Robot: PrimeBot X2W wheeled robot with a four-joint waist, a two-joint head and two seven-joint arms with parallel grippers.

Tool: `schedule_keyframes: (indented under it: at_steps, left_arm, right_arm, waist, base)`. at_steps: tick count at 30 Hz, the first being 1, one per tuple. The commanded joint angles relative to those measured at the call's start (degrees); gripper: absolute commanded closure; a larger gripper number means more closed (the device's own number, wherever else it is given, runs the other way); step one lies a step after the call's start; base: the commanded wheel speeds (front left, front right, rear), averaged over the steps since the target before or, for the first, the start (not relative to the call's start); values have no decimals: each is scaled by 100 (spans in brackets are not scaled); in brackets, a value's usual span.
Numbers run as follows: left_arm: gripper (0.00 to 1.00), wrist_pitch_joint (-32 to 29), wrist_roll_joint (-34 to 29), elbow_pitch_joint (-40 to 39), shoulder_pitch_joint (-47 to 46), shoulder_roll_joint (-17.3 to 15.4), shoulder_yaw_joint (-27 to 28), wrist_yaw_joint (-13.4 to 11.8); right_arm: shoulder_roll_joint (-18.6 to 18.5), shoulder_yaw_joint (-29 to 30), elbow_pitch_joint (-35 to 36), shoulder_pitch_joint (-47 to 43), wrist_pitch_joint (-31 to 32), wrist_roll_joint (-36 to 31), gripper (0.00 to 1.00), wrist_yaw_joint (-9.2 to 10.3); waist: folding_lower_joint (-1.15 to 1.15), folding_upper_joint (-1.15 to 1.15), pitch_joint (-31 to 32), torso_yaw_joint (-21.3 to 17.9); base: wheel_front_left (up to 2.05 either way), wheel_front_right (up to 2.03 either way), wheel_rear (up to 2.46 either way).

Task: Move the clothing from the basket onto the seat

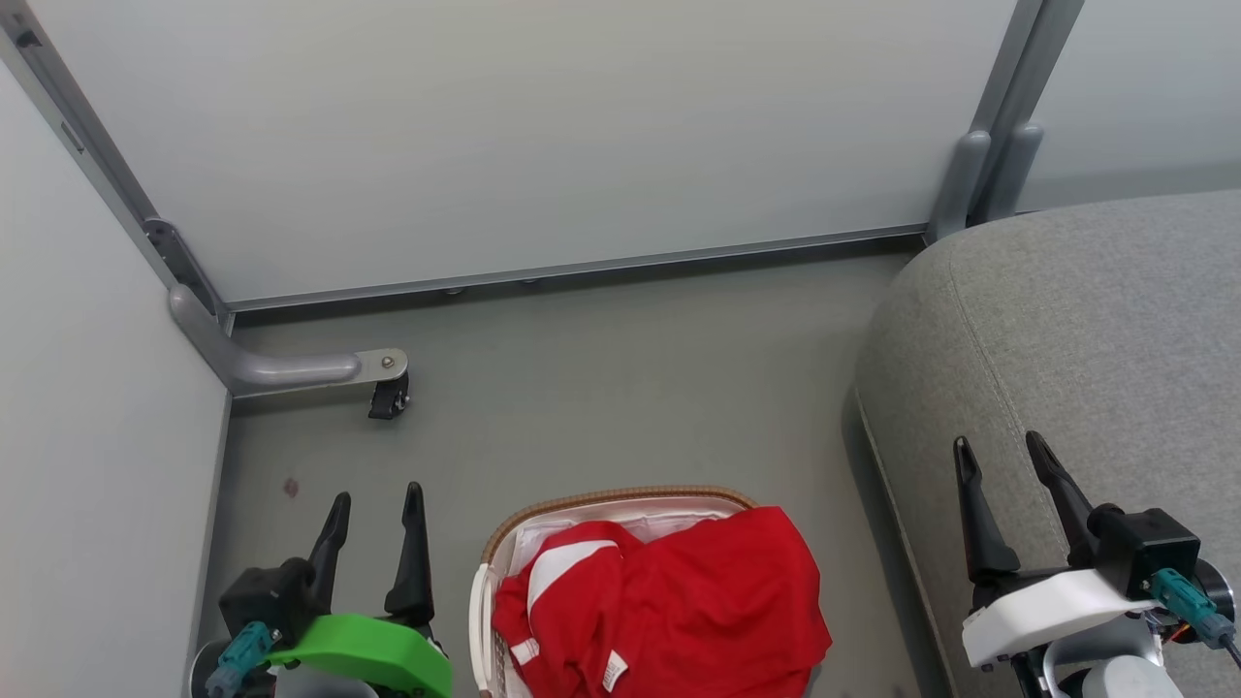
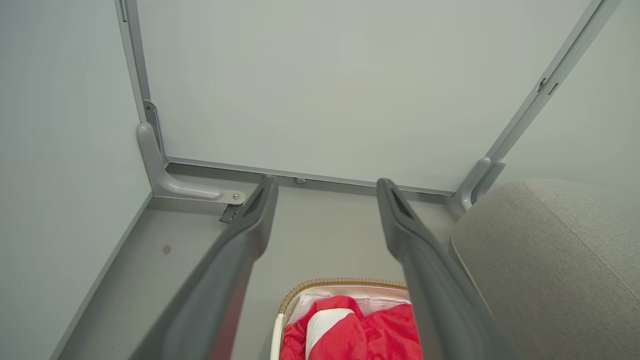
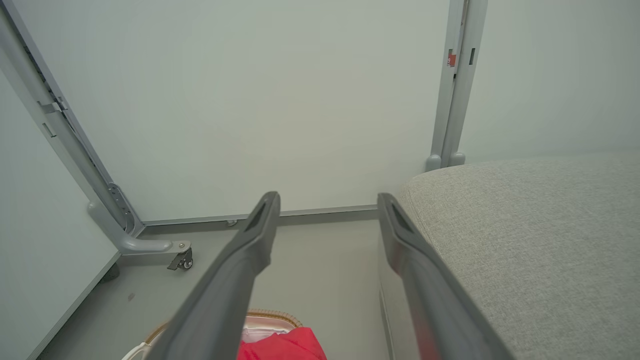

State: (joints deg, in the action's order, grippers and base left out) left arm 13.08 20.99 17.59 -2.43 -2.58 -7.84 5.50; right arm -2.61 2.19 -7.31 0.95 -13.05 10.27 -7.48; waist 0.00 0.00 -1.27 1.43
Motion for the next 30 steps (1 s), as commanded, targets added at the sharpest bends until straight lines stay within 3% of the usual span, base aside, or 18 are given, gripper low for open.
schedule_keyframes:
  at_steps: [1,18,30]
  left_arm:
    - [0,48,-117,7,-44,-44,-21,-17]
    - [0,229,-716,120,-77,-49,-148,-44]
    - [0,210,-704,142,-77,-48,-134,-34]
  right_arm:
    - [-35,-5,42,-54,-55,-141,0,-2]
    - [-43,-21,20,-88,-228,-805,0,-2]
    - [-42,-14,8,-49,-225,-744,0,-2]
  waist:
    - [0,0,-3,2]
    - [0,0,-34,34]
    - [0,0,-62,32]
  base:
    - [0,0,0]
    - [0,0,0]
    - [0,0,0]
